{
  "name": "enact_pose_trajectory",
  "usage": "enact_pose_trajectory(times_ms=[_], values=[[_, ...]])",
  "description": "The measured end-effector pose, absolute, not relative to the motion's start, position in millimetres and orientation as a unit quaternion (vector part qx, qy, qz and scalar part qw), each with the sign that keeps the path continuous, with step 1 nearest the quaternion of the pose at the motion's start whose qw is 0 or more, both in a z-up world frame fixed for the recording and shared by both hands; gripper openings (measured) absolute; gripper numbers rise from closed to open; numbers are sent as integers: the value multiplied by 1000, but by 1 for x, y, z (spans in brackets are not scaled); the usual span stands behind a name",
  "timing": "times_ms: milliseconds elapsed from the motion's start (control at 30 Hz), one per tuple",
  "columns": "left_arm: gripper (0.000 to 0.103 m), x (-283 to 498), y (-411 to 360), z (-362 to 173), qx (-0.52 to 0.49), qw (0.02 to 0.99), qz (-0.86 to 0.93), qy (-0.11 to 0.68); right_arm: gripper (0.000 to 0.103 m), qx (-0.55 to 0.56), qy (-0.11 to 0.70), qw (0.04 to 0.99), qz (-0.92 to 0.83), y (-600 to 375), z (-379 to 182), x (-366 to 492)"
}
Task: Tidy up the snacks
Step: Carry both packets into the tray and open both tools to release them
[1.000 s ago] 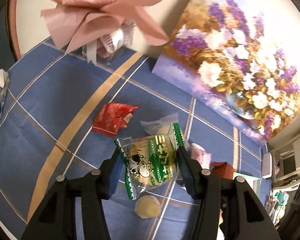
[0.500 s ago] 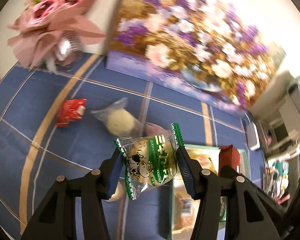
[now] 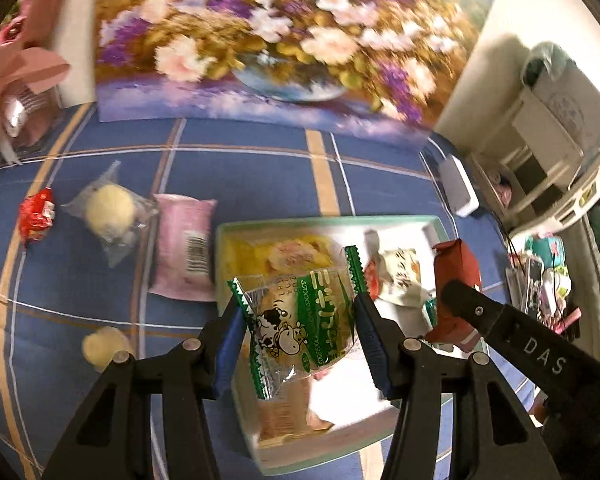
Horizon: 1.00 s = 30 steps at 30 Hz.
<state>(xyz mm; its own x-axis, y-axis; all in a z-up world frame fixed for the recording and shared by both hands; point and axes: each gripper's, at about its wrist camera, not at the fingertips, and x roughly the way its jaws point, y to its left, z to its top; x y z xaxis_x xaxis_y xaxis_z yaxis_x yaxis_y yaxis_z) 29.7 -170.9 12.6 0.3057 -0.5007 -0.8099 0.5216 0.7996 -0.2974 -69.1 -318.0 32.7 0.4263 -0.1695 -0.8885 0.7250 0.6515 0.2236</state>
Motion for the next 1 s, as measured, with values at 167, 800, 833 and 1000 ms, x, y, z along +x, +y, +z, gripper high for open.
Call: enact_pose_trajectory(times_ms=[167,800,833,1000], values=[[56,31,-180,-3,26,804,-304,510,42,319,474,770,-285,-328,13,-71],[56,37,-199,-53,56,779,-284,556,42,326,531,724,-296,-330,-37,-68],[56,38,-199,-57,53,776,-283,561,42,326,532,723,-296,-330,-38,-68],[56,38,-199,-62,45,769,-285,570,42,329,535,721,-294,-331,-40,-65]])
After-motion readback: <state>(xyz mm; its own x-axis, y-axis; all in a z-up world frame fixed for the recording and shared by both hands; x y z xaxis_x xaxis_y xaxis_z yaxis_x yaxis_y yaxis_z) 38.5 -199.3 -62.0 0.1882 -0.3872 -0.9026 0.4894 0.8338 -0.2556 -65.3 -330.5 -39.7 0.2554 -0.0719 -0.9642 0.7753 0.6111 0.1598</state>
